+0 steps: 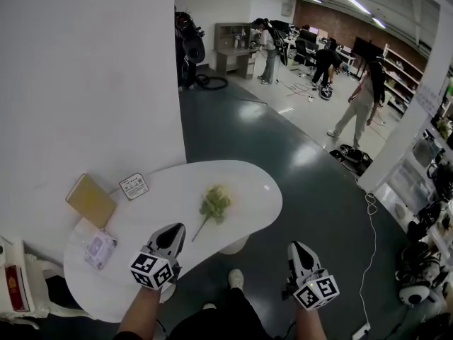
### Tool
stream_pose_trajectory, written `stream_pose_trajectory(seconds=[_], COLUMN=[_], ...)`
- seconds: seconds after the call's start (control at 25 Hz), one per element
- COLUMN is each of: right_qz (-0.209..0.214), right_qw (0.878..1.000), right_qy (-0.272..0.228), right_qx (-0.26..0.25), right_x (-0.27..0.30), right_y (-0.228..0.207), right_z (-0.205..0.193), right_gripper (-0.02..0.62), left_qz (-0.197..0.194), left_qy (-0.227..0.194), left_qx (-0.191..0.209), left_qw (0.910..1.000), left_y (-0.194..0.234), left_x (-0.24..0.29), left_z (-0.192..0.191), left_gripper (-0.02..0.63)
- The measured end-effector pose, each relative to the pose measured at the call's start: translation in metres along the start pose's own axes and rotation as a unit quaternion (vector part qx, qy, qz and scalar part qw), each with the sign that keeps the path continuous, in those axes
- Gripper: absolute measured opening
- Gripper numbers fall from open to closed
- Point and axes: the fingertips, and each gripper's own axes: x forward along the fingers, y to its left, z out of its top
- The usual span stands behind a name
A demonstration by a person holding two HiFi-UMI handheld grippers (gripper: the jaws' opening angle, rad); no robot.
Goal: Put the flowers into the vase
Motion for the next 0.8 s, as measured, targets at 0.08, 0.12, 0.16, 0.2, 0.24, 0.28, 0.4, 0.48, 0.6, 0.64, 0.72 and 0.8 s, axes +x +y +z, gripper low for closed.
stream_pose_trajectory(seconds=[0.08,0.12,0.16,0.2,0.24,0.28,0.4,0.48,0.6,0.64,0.72,0.8], right_qz=[0.011,0.015,0.019,0.023,0.028,0.033,0.053,0.066,0.081,0.086,0.093,0.095], right_qw=[1.000,1.000,1.000,1.000,1.000,0.999,0.999,0.998,0.997,0.996,0.995,0.995], right_qy=[-0.001,0.000,0.001,0.003,0.004,0.005,0.006,0.006,0.004,0.004,0.005,0.010], right_qx=[-0.001,-0.001,-0.001,0.000,0.001,0.003,0.008,0.009,0.017,0.019,0.024,0.028], right_x=[0.016,0.024,0.033,0.042,0.053,0.064,0.099,0.122,0.150,0.157,0.169,0.180], right_y=[-0.005,-0.010,-0.015,-0.020,-0.025,-0.030,-0.040,-0.047,-0.057,-0.061,-0.069,-0.079], right_z=[0.005,0.008,0.010,0.010,0.010,0.009,0.010,0.013,0.014,0.014,0.014,0.010], right_gripper=[0.025,0.025,0.025,0.025,0.025,0.025,0.025,0.025,0.025,0.025,0.025,0.025], left_qz=[-0.003,-0.006,-0.009,-0.010,-0.010,-0.009,-0.004,0.003,0.011,0.015,0.025,0.035], left_qy=[0.001,0.002,0.004,0.006,0.008,0.009,0.014,0.018,0.028,0.034,0.045,0.060], left_qx=[-0.003,-0.003,0.000,0.004,0.009,0.011,0.018,0.022,0.025,0.026,0.028,0.024], left_qw=[1.0000,1.0000,1.0000,0.9999,0.9999,0.9998,0.9997,0.9996,0.9992,0.9990,0.9983,0.9973], left_y=[0.000,-0.002,-0.003,-0.002,0.000,0.003,0.014,0.022,0.032,0.034,0.041,0.049], left_x=[0.015,0.023,0.030,0.037,0.043,0.048,0.065,0.077,0.097,0.104,0.119,0.133], left_z=[0.004,0.006,0.009,0.012,0.014,0.016,0.022,0.026,0.027,0.026,0.021,0.012], left_gripper=[0.021,0.021,0.021,0.021,0.021,0.021,0.021,0.021,0.021,0.021,0.021,0.023])
